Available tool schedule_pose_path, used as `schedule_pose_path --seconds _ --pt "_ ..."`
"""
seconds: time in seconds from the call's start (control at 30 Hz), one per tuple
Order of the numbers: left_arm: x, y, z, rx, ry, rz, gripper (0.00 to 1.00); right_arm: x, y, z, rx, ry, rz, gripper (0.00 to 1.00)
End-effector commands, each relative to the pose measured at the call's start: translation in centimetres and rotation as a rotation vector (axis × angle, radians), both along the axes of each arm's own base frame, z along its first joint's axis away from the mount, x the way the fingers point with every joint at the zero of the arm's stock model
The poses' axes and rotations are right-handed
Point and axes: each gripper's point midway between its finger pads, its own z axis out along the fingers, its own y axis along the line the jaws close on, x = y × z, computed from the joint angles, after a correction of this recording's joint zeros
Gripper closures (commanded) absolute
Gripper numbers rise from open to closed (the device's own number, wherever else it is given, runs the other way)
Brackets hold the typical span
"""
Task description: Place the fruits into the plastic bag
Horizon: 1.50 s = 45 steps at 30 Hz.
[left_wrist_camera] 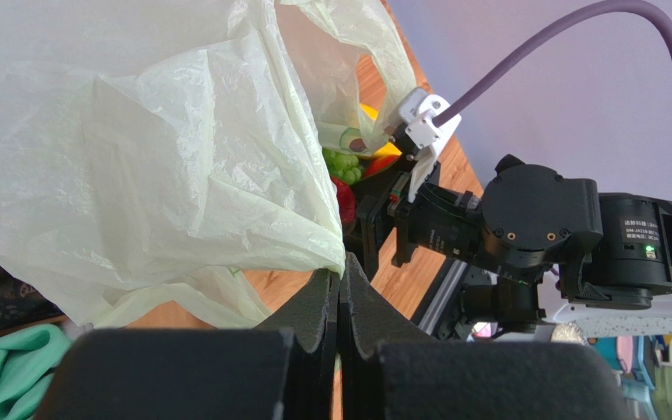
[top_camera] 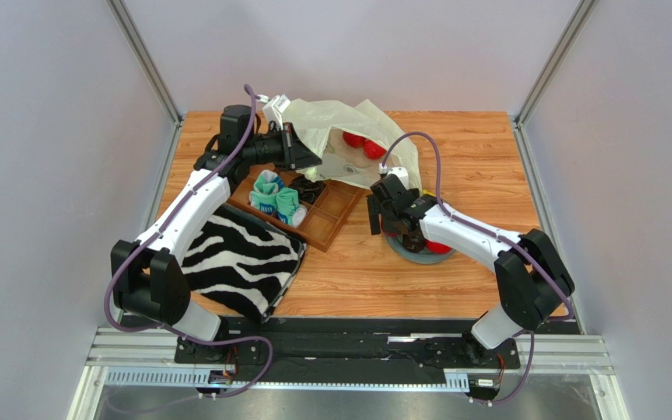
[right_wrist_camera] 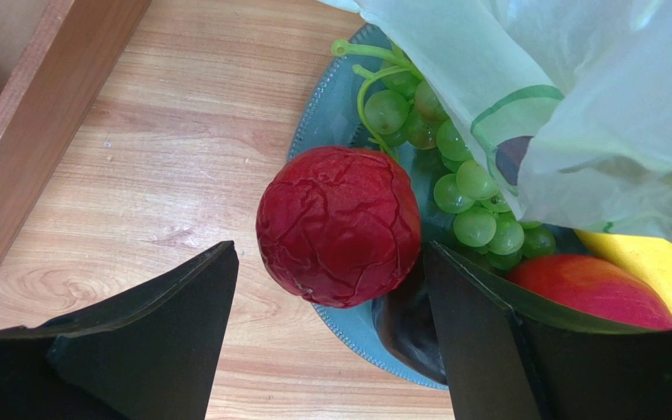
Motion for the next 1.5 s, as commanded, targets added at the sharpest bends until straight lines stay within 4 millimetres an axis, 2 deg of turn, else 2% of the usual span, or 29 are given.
schedule_pose_path --seconds 0.0,0.33,0.47,0.57,0.77,0.87,1.07,1.23,1.4,1.47 --pt "0.5 0.0 1.4 -0.01 -0.04 -0.009 1.0 2.1 0.5 1.6 0.005 -0.071 -0.014 0.18" --pt "0.5 0.0 1.4 -0.01 -0.039 -0.008 1.0 2.4 0.2 0.4 -0.036 -0.049 -0.026 0.21" --pt "0.5 0.0 1.4 -0.01 -0.039 -0.008 1.0 2.5 0.2 0.3 -0.037 -0.049 -0.023 0.36" --pt "0.5 0.0 1.3 -0.01 -0.037 -0.008 1.0 2.4 0.2 0.2 -0.039 -0.046 -0.022 0.44" --pt "0.5 0.0 1.4 -0.01 -0.039 -0.008 1.0 2.4 0.3 0.3 -0.036 -0.044 -0.015 0.51" --pt "0.5 0.0 1.3 -0.01 -0.036 -0.01 1.0 2.1 0.7 1.0 -0.023 -0.044 0.002 0.57" --pt "0.5 -0.1 1.2 -0.013 -0.032 -0.011 1.0 1.1 2.9 5.0 0.023 -0.139 0.102 0.58" --pt "0.5 -0.1 1.1 -0.014 -0.029 -0.012 1.0 0.5 4.8 8.6 0.139 -0.188 0.159 0.58" --pt "0.5 -0.1 1.2 -0.016 -0.03 -0.015 1.0 1.6 5.8 12.9 0.212 -0.296 0.176 0.58" --pt "0.5 -0.1 1.1 -0.015 -0.028 -0.015 1.0 2.7 6.2 13.3 0.195 -0.32 0.183 0.58"
